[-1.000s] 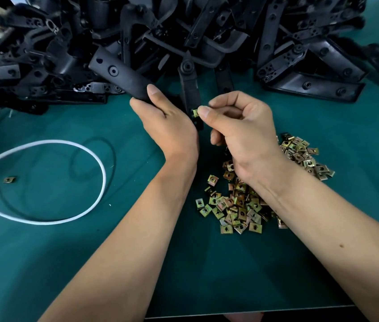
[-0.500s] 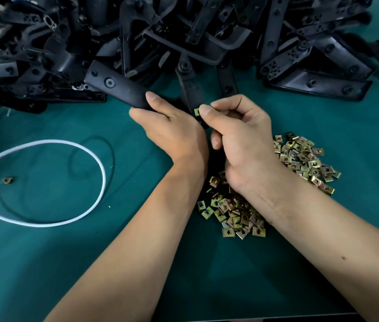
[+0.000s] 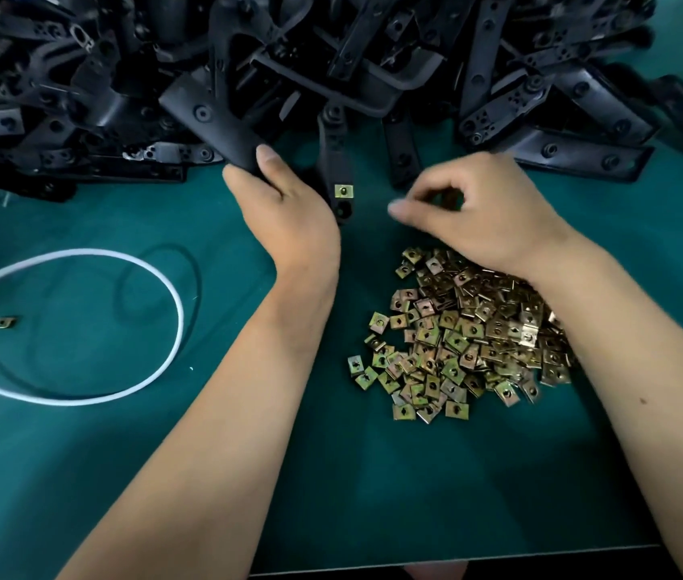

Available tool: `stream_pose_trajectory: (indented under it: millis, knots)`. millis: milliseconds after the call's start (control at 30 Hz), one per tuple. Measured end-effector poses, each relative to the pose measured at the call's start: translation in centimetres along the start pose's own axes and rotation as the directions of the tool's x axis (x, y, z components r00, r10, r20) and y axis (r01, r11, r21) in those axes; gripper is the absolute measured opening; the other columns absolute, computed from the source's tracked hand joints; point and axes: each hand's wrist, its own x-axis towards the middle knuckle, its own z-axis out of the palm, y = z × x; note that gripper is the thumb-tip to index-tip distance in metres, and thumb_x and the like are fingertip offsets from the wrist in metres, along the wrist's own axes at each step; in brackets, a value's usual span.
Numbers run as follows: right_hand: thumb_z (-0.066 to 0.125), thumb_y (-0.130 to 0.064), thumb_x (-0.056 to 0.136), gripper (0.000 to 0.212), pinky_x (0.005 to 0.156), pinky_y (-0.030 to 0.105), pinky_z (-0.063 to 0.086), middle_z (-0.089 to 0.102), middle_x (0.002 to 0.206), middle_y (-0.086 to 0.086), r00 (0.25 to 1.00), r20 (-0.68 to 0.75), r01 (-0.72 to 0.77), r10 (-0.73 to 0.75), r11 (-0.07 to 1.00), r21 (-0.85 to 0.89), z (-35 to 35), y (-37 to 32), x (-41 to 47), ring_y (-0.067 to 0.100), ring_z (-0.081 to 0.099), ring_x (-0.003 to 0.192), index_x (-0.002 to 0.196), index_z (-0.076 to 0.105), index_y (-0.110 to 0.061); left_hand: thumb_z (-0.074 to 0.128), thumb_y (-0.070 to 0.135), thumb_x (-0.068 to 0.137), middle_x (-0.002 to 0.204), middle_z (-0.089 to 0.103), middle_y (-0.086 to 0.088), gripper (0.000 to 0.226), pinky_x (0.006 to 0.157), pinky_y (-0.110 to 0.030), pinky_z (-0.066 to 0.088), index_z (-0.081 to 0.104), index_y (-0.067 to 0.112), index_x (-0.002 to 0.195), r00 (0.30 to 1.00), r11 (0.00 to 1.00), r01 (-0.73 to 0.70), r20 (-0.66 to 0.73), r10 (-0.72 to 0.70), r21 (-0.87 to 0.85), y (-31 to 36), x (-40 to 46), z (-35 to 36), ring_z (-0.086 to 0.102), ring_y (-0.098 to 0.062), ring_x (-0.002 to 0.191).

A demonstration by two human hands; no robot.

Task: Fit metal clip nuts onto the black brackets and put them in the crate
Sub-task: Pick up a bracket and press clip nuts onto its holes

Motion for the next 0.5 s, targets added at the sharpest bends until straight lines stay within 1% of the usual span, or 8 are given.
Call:
stream_pose_trajectory:
  millis: [33,67,133,200,267,333,400,500]
  knots:
    - [0.073,-0.053,0.088,0.026,0.08,0.031,0.051,0.072,0.087,-0.014,0.997,0.073,0.012,-0.01,1.0,-0.027,-0.4,0.2,0.0,0.003,0.065,0.083,0.089,0.078,-0.027,0.038,0.023,0.111,0.082,0.042,0.008,0.022,0.071,-0.017,0.036,0.038,0.01,0.092,0.999,0.999,0.042,-0.003,-0.042,-0.005,-0.2,0.4,-0.2,0.044,-0.002,0.07]
    - [0.078,-0.053,0.082,0.024,0.08,0.03,0.05,0.071,0.088,-0.015,0.99,0.139,0.018,-0.011,0.999,-0.044,-0.8,0.4,0.1,0.001,0.063,0.084,0.088,0.078,-0.03,0.038,0.025,0.111,0.081,0.041,0.007,0.026,0.07,-0.021,0.034,0.036,0.013,0.089,0.997,0.997,0.078,-0.009,-0.078,-0.017,-0.3,0.7,-0.3,0.04,-0.007,0.069]
    - [0.083,-0.053,0.073,0.026,0.077,0.027,0.048,0.068,0.09,-0.014,0.965,0.263,0.021,0.0,0.997,-0.077,-1.1,0.6,0.1,0.002,0.06,0.085,0.088,0.076,-0.033,0.038,0.028,0.111,0.08,0.039,0.007,0.031,0.071,-0.025,0.035,0.033,0.017,0.082,0.993,0.993,0.116,-0.013,-0.116,-0.032,-0.4,1.0,-0.4,0.036,-0.01,0.069]
    - [0.086,-0.046,0.072,0.022,0.074,0.023,0.046,0.069,0.088,-0.014,0.943,0.332,0.014,0.002,0.999,-0.047,-1.3,0.8,0.1,0.003,0.061,0.083,0.088,0.076,-0.033,0.038,0.028,0.111,0.08,0.038,0.007,0.033,0.071,-0.026,0.035,0.031,0.019,0.079,0.992,0.992,0.123,-0.011,-0.123,-0.015,-0.3,0.9,-0.4,0.036,-0.011,0.07]
    - [0.088,-0.031,0.077,0.014,0.072,0.019,0.046,0.072,0.085,-0.012,0.946,0.323,0.026,-0.03,1.0,0.016,-1.3,0.9,0.1,0.003,0.064,0.08,0.086,0.078,-0.031,0.038,0.028,0.11,0.081,0.038,0.008,0.033,0.073,-0.028,0.036,0.031,0.02,0.079,0.993,0.993,0.122,0.002,-0.122,0.003,-0.2,0.9,-0.3,0.036,-0.012,0.07]
    - [0.087,-0.022,0.081,0.012,0.071,0.016,0.047,0.074,0.083,-0.011,0.965,0.257,0.042,-0.057,0.997,0.065,-1.0,0.9,0.2,0.004,0.067,0.078,0.087,0.078,-0.027,0.038,0.029,0.11,0.081,0.039,0.008,0.033,0.077,-0.031,0.037,0.032,0.02,0.08,0.993,0.993,0.12,0.019,-0.121,0.016,-0.2,1.0,-0.2,0.037,-0.013,0.072]
    - [0.084,-0.018,0.084,0.01,0.073,0.015,0.049,0.076,0.081,-0.01,0.983,0.176,0.027,-0.048,0.992,0.121,-0.7,0.9,0.2,0.004,0.069,0.077,0.089,0.078,-0.024,0.038,0.029,0.11,0.082,0.04,0.008,0.031,0.077,-0.031,0.037,0.033,0.02,0.081,0.992,0.993,0.115,0.044,-0.116,0.023,-0.2,1.0,-0.3,0.037,-0.012,0.072]
    - [0.079,-0.02,0.089,0.006,0.075,0.011,0.048,0.077,0.082,-0.01,0.997,0.069,0.005,-0.017,0.987,0.161,-0.1,1.0,0.2,0.0,0.07,0.081,0.093,0.078,-0.024,0.038,0.029,0.11,0.083,0.042,0.009,0.027,0.076,-0.028,0.037,0.038,0.018,0.086,0.992,0.995,0.098,0.079,-0.099,0.026,-0.2,0.9,-0.4,0.04,-0.01,0.073]
